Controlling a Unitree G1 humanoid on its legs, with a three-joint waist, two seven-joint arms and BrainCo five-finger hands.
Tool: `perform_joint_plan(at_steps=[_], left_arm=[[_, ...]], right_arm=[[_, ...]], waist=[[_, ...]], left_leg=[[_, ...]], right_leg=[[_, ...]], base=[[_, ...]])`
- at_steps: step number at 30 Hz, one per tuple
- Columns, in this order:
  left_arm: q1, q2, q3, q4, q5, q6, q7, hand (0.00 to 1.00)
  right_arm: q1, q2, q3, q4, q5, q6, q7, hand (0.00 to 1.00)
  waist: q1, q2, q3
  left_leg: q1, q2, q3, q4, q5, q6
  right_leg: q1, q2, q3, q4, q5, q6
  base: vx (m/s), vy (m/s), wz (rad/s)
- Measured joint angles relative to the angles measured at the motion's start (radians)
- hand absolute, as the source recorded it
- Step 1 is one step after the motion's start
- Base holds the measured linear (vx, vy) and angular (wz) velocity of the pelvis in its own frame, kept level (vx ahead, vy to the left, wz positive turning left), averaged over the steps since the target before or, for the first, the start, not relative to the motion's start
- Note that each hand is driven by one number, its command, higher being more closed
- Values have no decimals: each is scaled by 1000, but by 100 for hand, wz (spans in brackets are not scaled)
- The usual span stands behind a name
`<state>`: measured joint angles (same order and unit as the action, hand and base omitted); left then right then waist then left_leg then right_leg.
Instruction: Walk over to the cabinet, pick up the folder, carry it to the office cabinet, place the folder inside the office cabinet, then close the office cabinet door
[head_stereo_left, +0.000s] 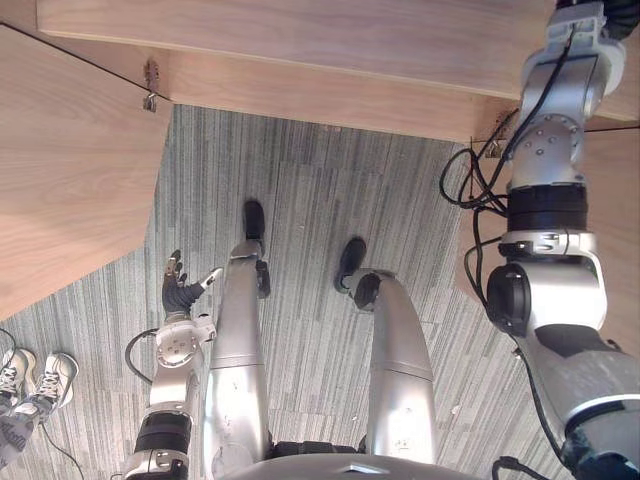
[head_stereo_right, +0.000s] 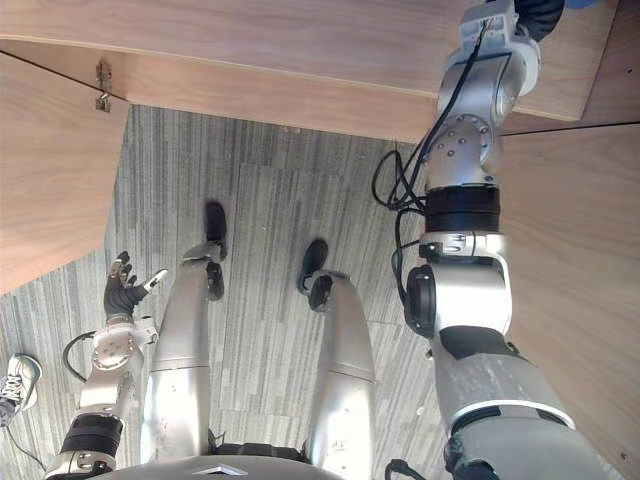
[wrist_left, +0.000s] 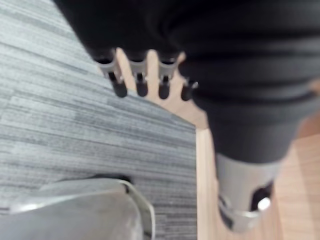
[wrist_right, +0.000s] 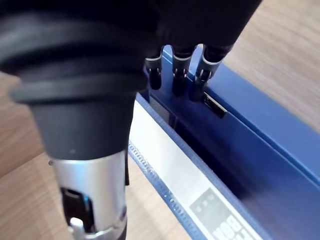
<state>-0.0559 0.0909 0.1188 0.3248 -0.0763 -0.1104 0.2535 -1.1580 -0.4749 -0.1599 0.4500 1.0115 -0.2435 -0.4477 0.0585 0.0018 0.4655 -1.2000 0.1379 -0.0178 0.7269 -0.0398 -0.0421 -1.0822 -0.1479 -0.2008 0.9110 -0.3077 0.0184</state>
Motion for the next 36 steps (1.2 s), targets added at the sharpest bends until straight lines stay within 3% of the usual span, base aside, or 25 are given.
perform_joint_plan(at_steps=[4, 8, 19, 30, 36], left_arm=[[-2, 2, -2, 2, 0, 0, -2, 0], [-7, 2, -6, 10, 0, 0, -15, 0], [-157, 7, -32, 175, -4, 19, -49, 0], [-296, -23, -23, 300, -44, 50, -88, 0], [-330, -23, -2, 326, -70, 53, -89, 0]], right_arm=[[19, -28, 1, 0, -34, 15, 26, 0], [19, -90, 46, 4, -88, 59, 44, 0], [-40, -189, 154, 98, -504, 200, 114, 0], [-99, -202, 238, 223, -840, 289, 224, 0], [-73, -200, 224, 228, -984, 305, 221, 0]], waist=[[0, 0, 0], [-1, 0, 0], [-32, -15, -27], [-36, -15, -27], [-35, -15, -27]], left_leg=[[5, 5, 7, -7, 3, 5], [20, 14, 26, -20, 8, 10], [51, 29, 81, -70, 14, 41], [51, 44, 112, -71, 11, 49], [51, 46, 120, -69, 11, 50]], right_leg=[[4, 6, 5, -16, 13, 3], [10, 15, 20, -39, 31, 5], [54, 13, 23, -136, 87, 24], [55, 11, 24, -150, 96, 23], [55, 12, 25, -152, 97, 25]], base=[[-8, 10, -7], [-9, 9, -12], [9, 28, -6], [3, 4, -1], [16, -3, -1]])
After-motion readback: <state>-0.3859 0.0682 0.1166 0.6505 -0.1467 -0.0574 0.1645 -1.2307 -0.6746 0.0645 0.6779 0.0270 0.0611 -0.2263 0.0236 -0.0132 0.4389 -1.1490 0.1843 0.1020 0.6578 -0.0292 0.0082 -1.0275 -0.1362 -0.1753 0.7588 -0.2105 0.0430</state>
